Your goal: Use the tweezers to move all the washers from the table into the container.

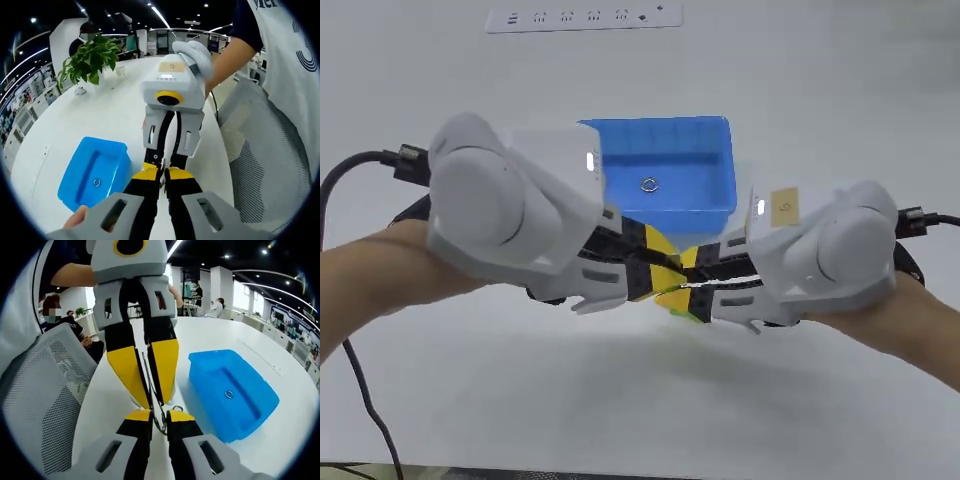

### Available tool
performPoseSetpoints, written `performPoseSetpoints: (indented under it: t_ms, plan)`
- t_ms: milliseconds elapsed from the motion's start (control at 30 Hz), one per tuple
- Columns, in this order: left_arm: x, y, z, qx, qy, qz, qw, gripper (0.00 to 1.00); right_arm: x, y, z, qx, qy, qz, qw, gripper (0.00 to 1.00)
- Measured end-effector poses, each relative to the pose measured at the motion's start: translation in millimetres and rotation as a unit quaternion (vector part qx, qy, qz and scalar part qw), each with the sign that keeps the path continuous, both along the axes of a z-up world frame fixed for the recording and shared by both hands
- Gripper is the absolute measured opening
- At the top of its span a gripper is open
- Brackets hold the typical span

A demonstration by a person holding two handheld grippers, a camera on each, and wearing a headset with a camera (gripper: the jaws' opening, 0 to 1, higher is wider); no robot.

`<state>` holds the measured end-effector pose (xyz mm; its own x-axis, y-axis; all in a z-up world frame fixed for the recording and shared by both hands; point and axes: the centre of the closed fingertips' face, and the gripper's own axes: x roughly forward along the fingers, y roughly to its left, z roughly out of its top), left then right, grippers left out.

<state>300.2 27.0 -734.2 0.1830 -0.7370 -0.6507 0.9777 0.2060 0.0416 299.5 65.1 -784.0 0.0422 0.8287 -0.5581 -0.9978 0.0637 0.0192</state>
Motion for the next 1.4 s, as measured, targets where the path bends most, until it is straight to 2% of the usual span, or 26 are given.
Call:
performPoseSetpoints:
  t_ms: [167,300,433,533,700,933,1233,1400]
  plan:
    - [0.0,0.7,-0.1,-0.003,0.008,0.005,1.0000,0.08,-0.1,0.1,-0.8,-0.004,-0.003,0.003,1.0000,0.11]
    - [0.2,1.5,0.2,-0.001,0.006,0.005,1.0000,0.08,-0.1,0.8,-1.0,-0.009,-0.011,0.005,0.9999,0.11]
    - [1.2,5.3,1.0,-0.001,0.015,0.014,0.9998,0.08,0.1,1.2,-0.5,-0.010,-0.008,0.002,0.9999,0.11]
    - [-1.0,6.4,6.7,-0.001,0.015,0.010,0.9998,0.08,-2.1,1.7,6.2,-0.003,-0.004,0.004,1.0000,0.11]
    - [-2.6,6.8,16.5,0.003,0.009,0.003,0.9999,0.08,-3.1,4.0,16.2,-0.001,-0.011,0.008,0.9999,0.11]
    - [-3.9,11.8,36.3,0.006,-0.008,-0.004,0.9999,0.08,-2.6,5.9,34.9,0.008,-0.025,0.008,0.9996,0.11]
    - [0.5,17.4,61.4,0.003,-0.030,-0.003,0.9995,0.08,4.8,11.9,63.6,0.014,-0.060,0.005,0.9981,0.11]
    - [11.3,17.7,77.5,0.016,-0.057,-0.021,0.9980,0.08,18.2,13.8,78.6,0.020,-0.077,-0.004,0.9968,0.11]
